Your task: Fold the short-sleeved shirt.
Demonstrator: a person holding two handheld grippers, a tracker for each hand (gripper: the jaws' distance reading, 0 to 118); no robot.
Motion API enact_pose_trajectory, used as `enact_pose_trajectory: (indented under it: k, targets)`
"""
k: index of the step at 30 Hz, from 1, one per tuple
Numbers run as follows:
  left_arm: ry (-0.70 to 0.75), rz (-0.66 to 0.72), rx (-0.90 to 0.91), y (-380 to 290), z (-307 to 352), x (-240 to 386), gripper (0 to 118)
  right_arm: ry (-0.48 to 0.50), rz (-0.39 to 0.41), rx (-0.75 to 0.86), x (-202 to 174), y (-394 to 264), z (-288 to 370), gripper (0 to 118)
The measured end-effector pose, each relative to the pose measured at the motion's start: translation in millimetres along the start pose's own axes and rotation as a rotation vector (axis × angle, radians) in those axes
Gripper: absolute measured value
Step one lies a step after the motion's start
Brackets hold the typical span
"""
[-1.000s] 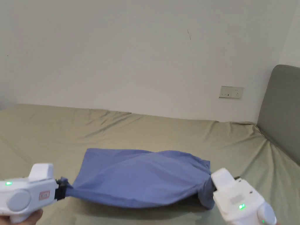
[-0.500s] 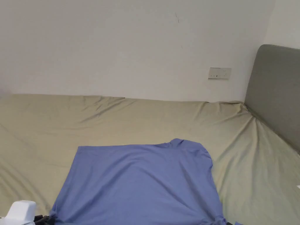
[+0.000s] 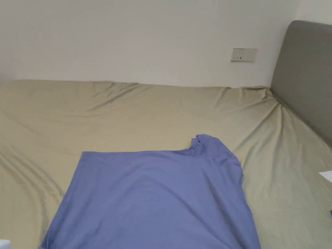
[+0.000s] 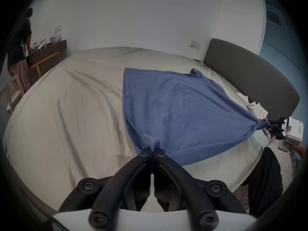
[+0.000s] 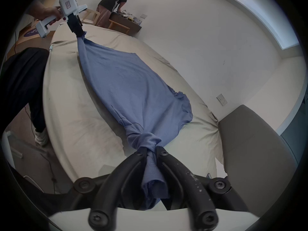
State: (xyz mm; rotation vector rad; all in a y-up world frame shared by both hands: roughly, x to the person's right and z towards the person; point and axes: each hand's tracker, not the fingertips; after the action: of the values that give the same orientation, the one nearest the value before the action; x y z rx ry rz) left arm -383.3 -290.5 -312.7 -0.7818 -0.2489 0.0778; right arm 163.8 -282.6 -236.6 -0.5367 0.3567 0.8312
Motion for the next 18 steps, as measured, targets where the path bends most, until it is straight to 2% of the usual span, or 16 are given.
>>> enact_pose_trajectory:
  k: [2, 3, 4, 5, 6, 7, 8, 9, 10, 11, 12, 13, 14, 18]
  targets:
    - [0.005, 0.005, -0.038, -13.3, -7.8, 0.0, 2, 0.053, 0.030, -0.060, -6.5, -5.3, -10.5, 12]
    - [0.005, 0.037, -0.065, -19.4, -13.1, -1.0, 3, 0.042, 0.023, -0.054, -8.8, -8.0, -16.0, 13]
    - [0.004, 0.080, -0.070, -23.6, -15.9, -1.8, 7, 0.046, 0.012, -0.054, -9.2, -9.8, -19.7, 14]
    - [-0.012, 0.124, -0.080, -26.5, -18.9, -2.9, 19, 0.067, -0.013, -0.078, -8.7, -9.9, -24.5, 23]
    - [-0.024, 0.154, -0.109, -27.2, -22.0, -3.5, 41, 0.105, -0.037, -0.125, -6.2, -8.3, -28.8, 43]
    - [-0.021, 0.167, -0.129, -28.1, -23.3, -3.6, 76, 0.117, -0.056, -0.144, -4.6, -8.0, -30.4, 72]
    - [-0.020, 0.160, -0.120, -28.4, -21.5, -2.3, 94, 0.126, -0.075, -0.171, -1.2, -9.3, -31.1, 107]
    - [-0.034, 0.163, -0.122, -29.3, -18.2, -1.6, 107, 0.163, -0.099, -0.190, 2.8, -10.5, -29.4, 118]
    - [-0.056, 0.183, -0.114, -29.2, -13.6, -0.8, 113, 0.195, -0.128, -0.197, 6.9, -11.8, -26.0, 118]
    - [-0.104, 0.240, -0.074, -27.2, -6.0, -1.6, 115, 0.219, -0.171, -0.165, 12.4, -14.1, -17.5, 118]
    - [-0.165, 0.289, -0.033, -23.8, 4.7, -3.0, 115, 0.192, -0.198, -0.128, 19.1, -15.9, -5.6, 118]
    - [-0.195, 0.318, -0.003, -19.2, 12.9, -3.1, 115, 0.214, -0.246, -0.129, 25.2, -15.9, 1.1, 118]
    - [-0.191, 0.338, 0.021, -11.5, 22.4, -1.7, 115, 0.187, -0.292, -0.114, 34.6, -14.6, 10.1, 118]
    - [-0.226, 0.315, 0.192, 25.2, 61.9, 8.0, 115, 0.106, -0.590, 0.065, 82.0, 0.1, 48.1, 118]
